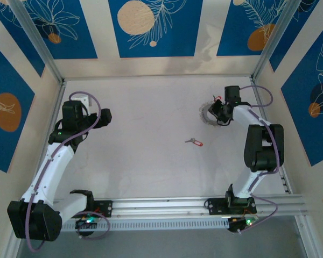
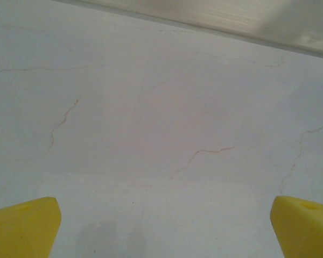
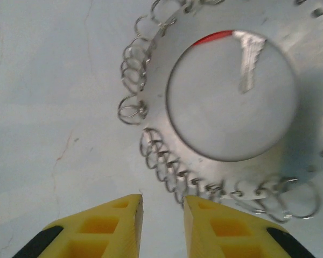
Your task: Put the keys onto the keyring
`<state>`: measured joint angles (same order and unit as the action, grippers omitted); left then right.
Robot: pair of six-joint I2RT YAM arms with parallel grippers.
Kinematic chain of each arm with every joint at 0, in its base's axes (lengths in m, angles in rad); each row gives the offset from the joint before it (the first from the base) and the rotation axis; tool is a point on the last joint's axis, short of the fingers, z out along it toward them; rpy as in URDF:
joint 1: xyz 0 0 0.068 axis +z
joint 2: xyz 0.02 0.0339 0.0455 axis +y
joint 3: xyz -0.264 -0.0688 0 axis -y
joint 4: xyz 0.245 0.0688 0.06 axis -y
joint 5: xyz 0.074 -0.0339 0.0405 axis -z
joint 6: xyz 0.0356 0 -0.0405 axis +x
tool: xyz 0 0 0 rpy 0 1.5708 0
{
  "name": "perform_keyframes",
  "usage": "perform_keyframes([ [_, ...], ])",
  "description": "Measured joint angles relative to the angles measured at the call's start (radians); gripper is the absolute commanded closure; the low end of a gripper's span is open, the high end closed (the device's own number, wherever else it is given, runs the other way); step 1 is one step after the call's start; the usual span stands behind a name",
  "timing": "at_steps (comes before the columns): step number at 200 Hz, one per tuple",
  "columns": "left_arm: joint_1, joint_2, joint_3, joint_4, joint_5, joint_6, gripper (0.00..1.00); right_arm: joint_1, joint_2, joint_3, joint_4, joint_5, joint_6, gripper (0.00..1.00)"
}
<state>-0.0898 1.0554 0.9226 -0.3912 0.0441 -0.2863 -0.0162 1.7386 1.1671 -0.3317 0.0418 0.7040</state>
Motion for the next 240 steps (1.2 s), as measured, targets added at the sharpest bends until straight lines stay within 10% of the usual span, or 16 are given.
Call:
perform_keyframes([
  [96,0.0,0.0,0.0,0.0,0.0,0.0,0.0,-0.015,0.111,0.084,-0.156,-0.037,-0.304,0.74],
  [240,0.0,0.0,0.0,0.0,0.0,0.0,0.0,0.055,0.216,0.204,-0.208,-0.041,-0.268,0.73],
])
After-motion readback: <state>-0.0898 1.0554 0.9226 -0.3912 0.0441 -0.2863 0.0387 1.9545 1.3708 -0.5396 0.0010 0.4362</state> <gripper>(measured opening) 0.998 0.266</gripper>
